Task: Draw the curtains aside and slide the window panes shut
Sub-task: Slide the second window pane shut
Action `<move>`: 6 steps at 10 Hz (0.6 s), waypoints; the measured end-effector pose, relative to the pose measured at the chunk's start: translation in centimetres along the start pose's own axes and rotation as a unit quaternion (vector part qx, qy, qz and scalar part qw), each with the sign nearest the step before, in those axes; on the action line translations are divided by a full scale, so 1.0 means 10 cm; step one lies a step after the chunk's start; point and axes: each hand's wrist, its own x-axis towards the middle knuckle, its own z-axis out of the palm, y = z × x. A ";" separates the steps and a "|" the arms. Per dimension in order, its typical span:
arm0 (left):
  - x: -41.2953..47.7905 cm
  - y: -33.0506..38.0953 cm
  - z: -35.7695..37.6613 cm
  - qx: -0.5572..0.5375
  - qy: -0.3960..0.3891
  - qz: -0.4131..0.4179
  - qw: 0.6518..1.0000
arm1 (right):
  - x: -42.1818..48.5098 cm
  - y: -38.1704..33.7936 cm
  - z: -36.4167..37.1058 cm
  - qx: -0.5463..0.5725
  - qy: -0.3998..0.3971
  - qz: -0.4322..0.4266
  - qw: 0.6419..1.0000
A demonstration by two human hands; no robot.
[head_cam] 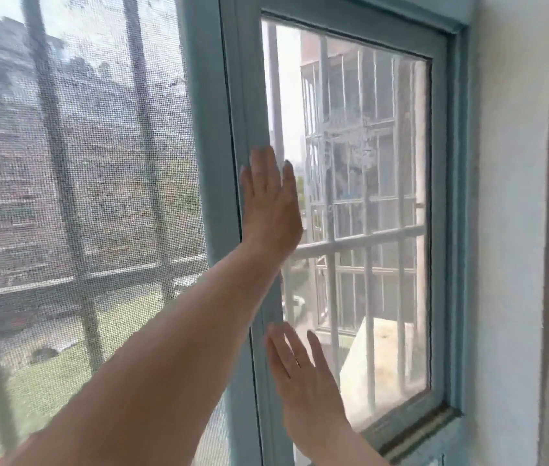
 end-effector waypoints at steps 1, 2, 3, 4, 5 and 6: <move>0.12 0.05 -0.03 0.014 0.022 -0.058 0.998 | 0.08 0.12 0.00 0.022 0.022 -0.067 0.997; 0.22 0.05 -0.06 0.010 0.041 -0.114 0.993 | 0.15 0.16 0.09 -0.041 0.061 -0.122 0.990; 0.25 0.02 -0.09 0.013 0.042 -0.122 0.992 | 0.18 0.20 0.03 -0.021 0.031 -0.119 0.992; 0.23 0.01 -0.06 0.035 0.044 -0.118 0.991 | 0.20 0.19 0.01 0.027 0.040 -0.148 0.988; 0.23 0.02 0.00 0.041 0.065 -0.104 0.992 | 0.22 0.20 0.06 0.077 0.090 -0.127 0.985; 0.24 0.05 0.06 0.037 0.076 -0.111 0.990 | 0.23 0.25 0.11 0.077 0.095 -0.127 0.984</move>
